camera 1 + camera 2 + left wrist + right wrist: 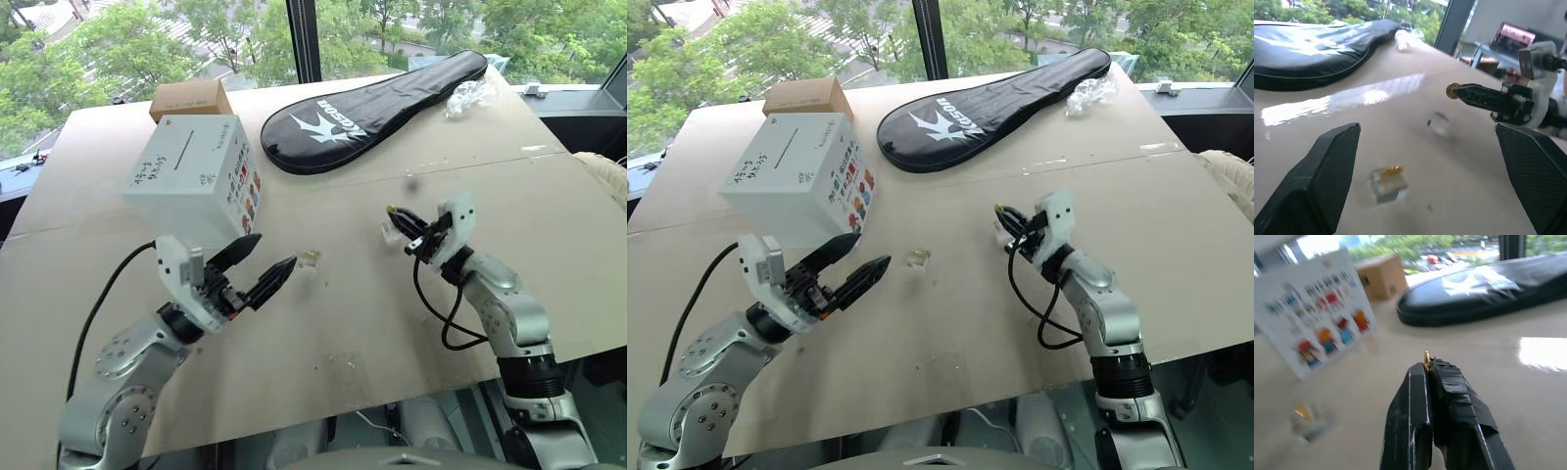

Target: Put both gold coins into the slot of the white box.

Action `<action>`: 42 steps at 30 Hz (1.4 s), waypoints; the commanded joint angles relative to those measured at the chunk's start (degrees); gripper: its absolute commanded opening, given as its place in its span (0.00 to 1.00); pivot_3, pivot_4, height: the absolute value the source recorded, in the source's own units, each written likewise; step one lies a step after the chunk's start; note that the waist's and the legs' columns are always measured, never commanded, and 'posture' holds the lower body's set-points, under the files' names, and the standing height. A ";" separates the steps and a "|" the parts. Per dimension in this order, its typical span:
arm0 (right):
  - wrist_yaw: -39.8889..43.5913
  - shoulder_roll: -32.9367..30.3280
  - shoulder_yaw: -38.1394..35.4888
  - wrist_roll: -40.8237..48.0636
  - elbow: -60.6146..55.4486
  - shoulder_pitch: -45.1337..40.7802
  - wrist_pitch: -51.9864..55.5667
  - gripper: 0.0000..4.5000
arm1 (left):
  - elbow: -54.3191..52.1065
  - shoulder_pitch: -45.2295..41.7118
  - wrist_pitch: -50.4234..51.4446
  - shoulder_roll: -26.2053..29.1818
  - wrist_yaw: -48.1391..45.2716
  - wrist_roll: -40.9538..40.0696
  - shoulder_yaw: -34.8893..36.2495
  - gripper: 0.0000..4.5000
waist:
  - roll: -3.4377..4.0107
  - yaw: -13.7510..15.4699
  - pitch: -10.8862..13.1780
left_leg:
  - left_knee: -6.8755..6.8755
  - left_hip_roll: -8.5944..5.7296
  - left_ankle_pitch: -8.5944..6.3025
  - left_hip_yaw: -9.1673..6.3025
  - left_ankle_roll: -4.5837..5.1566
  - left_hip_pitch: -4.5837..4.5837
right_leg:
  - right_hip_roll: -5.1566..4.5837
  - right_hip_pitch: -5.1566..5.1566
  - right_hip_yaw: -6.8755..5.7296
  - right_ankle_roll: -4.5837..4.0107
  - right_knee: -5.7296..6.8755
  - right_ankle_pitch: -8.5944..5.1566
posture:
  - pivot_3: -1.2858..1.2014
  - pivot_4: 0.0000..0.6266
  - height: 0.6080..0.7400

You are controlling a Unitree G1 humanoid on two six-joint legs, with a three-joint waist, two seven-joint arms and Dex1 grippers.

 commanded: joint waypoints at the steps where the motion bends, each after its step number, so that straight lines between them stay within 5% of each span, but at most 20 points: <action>1: -1.80 1.12 -1.31 8.03 -5.69 -2.24 8.10 0.02 | -2.58 -2.14 3.24 -0.65 4.24 -5.49 -1.03 1.00 | 0.00 -0.02 0.00 | 0.00 0.00 0.00 0.00 0.00 0.00 | 0.00 0.00 0.00 0.00 0.01 0.00 | 0.52 0.24 1.00; 14: -5.09 3.78 -4.72 42.22 -9.89 -6.57 28.30 0.02 | -2.01 -7.90 3.58 -10.96 9.91 -37.09 -4.02 1.00 | 0.00 -0.13 0.00 | 0.04 -0.02 0.00 0.00 0.00 -0.02 | -0.01 0.00 -0.02 0.00 0.01 0.00 | 0.52 0.24 1.00; 18: -7.16 3.74 -4.62 49.03 -10.11 -6.51 29.24 0.02 | -1.89 -7.46 1.59 -13.65 12.02 -41.02 -4.70 1.00 | -0.01 -0.05 -0.01 | 0.06 -0.02 0.00 0.02 0.00 -0.01 | 0.00 0.00 0.00 0.00 0.02 0.00 | 0.52 0.24 1.00; 23: -9.29 3.46 -3.67 53.43 -10.48 -6.29 28.40 0.00 | -3.12 -5.75 1.96 -13.95 12.57 -41.19 -8.04 0.62 | -0.01 -0.04 -0.01 | 0.06 -0.04 0.00 0.04 0.00 -0.02 | 0.00 0.00 0.01 0.00 0.01 0.00 | 0.52 0.24 1.00; 35: -10.85 2.42 -1.27 56.27 -11.24 -5.90 26.52 0.00 | -2.02 -6.17 0.82 -14.71 12.08 -41.23 -11.20 0.62 | -0.01 0.00 -0.01 | 0.06 -0.04 0.00 0.05 0.00 -0.01 | 0.02 0.00 0.02 0.00 0.01 0.00 | 0.52 0.24 1.00; 38: -10.84 2.02 -0.83 56.33 -11.30 -5.83 26.09 0.00 | -1.77 -6.27 1.07 -14.53 11.58 -41.72 -11.38 0.44 | -0.01 0.00 -0.01 | 0.06 -0.04 0.00 0.05 0.00 -0.01 | 0.02 0.00 0.01 0.00 0.01 0.00 | 0.52 0.24 1.00; 42: -10.98 1.68 -0.38 56.46 -11.35 -5.69 25.59 0.00 | -1.81 -6.23 1.16 -14.32 11.05 -41.81 -11.51 0.05 | -0.01 0.02 -0.01 | 0.05 -0.04 0.00 0.05 0.00 -0.01 | 0.02 0.00 0.01 0.00 0.00 0.00 | 0.52 0.24 1.00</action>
